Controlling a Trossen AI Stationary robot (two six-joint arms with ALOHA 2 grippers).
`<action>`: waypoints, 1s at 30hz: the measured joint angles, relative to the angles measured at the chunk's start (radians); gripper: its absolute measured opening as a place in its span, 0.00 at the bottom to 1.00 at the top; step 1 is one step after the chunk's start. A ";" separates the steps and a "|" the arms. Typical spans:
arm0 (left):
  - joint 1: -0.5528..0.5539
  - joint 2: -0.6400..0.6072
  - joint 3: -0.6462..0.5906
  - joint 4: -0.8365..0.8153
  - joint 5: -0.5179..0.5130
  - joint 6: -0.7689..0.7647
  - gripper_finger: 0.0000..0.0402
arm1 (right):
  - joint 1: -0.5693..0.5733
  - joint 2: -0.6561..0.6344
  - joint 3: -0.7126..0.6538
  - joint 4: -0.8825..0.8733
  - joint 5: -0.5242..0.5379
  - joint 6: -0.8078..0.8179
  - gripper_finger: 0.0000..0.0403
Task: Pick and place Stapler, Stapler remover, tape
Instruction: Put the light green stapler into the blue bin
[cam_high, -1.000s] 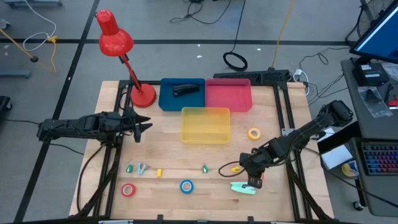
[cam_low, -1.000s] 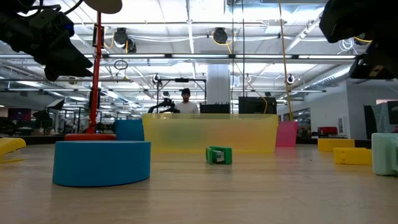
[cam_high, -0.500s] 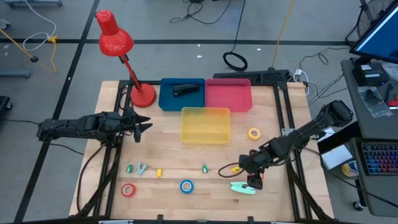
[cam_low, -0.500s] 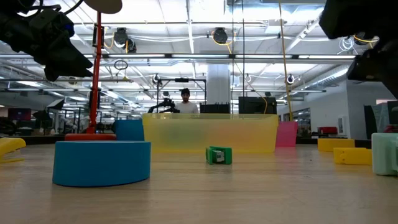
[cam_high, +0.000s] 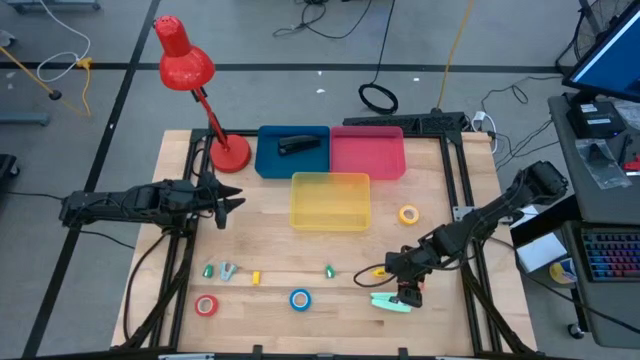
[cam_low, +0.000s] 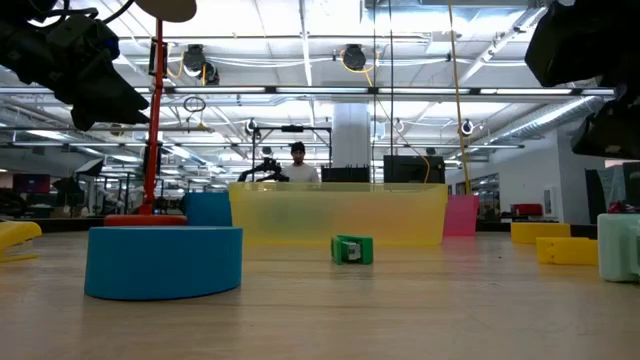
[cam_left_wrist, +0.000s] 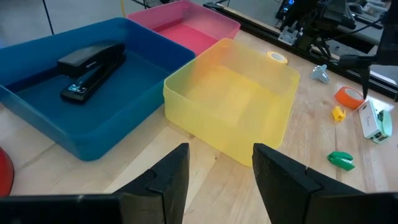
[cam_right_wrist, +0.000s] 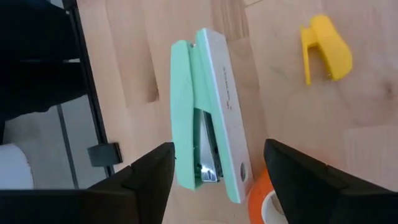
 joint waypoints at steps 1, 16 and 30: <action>0.000 0.000 0.000 0.000 0.000 0.000 0.44 | 0.006 0.000 0.000 0.000 0.000 0.000 0.58; 0.000 0.000 0.000 0.002 -0.032 -0.013 0.44 | 0.031 0.171 0.003 0.043 -0.033 -0.038 0.52; 0.000 0.000 0.000 0.005 -0.031 -0.034 0.44 | 0.033 0.207 0.003 0.059 -0.066 -0.005 0.32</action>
